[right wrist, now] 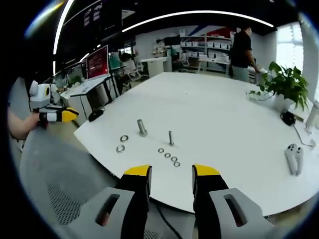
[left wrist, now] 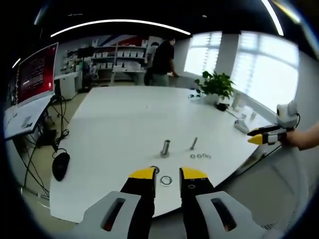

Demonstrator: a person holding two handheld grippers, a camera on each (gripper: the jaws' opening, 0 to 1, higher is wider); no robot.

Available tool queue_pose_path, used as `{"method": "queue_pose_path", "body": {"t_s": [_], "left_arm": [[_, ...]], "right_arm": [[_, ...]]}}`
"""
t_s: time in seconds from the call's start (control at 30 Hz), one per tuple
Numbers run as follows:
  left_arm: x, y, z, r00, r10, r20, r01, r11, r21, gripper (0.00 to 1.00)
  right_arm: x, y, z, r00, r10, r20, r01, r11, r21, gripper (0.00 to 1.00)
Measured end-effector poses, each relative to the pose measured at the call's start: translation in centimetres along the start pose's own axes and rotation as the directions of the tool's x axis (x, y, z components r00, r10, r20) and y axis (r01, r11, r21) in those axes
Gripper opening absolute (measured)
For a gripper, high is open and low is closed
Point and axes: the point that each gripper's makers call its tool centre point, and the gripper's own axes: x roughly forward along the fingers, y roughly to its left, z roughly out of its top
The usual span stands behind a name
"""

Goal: Place the washer onto the threaded stud by aligning its center hole with the stud, sliding it down to the base, and recovering from edge contact or off-axis alignment until the washer reaches the visible bottom stop.

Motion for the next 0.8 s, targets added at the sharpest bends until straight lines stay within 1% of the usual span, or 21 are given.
{"method": "queue_pose_path", "body": {"t_s": [0.1,0.43,0.7,0.8], "left_arm": [[-0.03,0.09,-0.05,1.000,0.005,0.000,-0.005,1.000,-0.001,0.16],[-0.07,0.28,-0.15,1.000,0.014,-0.004,-0.014,1.000,-0.004,0.16],[-0.05,0.39,-0.23,1.000,0.018,-0.008,-0.018,1.000,-0.009,0.16],[-0.05,0.45,-0.14,1.000,0.021,-0.005,-0.021,1.000,-0.010,0.16]], "right_arm": [[-0.02,0.26,0.04,1.000,0.012,0.001,-0.012,1.000,0.007,0.34],[-0.11,0.22,0.18,1.000,0.008,0.012,-0.008,1.000,0.011,0.34],[-0.14,0.21,0.05,1.000,0.006,0.007,-0.006,1.000,0.017,0.34],[-0.01,0.30,-0.12,1.000,0.011,-0.006,-0.011,1.000,0.013,0.34]]}}
